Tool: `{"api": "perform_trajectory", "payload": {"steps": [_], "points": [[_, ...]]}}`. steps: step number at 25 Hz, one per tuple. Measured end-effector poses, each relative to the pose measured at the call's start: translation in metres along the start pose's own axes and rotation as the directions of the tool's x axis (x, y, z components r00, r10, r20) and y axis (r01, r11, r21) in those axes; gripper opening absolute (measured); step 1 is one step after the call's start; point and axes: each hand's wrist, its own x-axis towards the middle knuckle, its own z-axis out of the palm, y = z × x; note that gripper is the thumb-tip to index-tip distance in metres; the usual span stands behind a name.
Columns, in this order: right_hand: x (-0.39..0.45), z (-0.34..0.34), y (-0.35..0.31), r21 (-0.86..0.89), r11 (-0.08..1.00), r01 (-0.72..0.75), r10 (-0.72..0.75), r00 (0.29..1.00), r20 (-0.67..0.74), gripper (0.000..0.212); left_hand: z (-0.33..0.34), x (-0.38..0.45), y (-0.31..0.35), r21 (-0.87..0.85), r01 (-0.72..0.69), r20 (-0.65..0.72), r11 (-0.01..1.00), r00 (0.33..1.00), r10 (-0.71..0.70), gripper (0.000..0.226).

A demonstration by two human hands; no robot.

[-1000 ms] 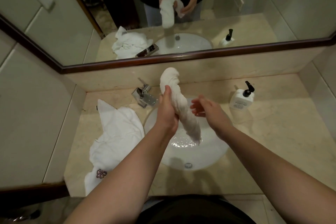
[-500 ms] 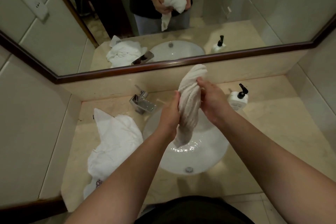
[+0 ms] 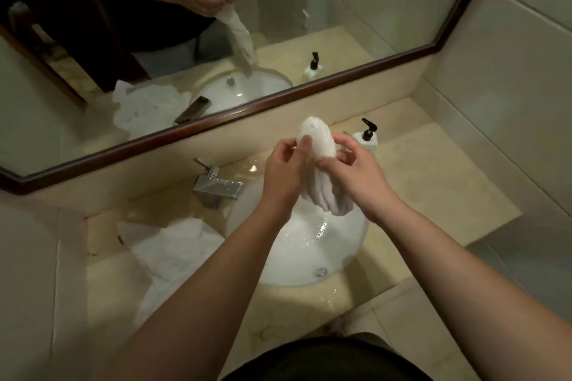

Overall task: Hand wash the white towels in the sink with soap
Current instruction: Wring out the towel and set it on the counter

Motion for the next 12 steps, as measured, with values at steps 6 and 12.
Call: {"api": "perform_trajectory", "payload": {"steps": [6, 12], "points": [[-0.035, -0.028, 0.008, 0.174, 0.984, -0.043, 0.079, 0.975, -0.206, 0.023, 0.033, -0.016, 0.004, 0.071, -0.037, 0.11, 0.997, 0.994, 0.029, 0.029], [-0.068, -0.069, 0.016, 0.041, 0.999, 0.028, -0.009, 0.907, -0.421, 0.029, 0.08, -0.049, 0.0, 0.106, -0.119, 0.189, 0.987, 0.977, 0.097, 0.027]]}}
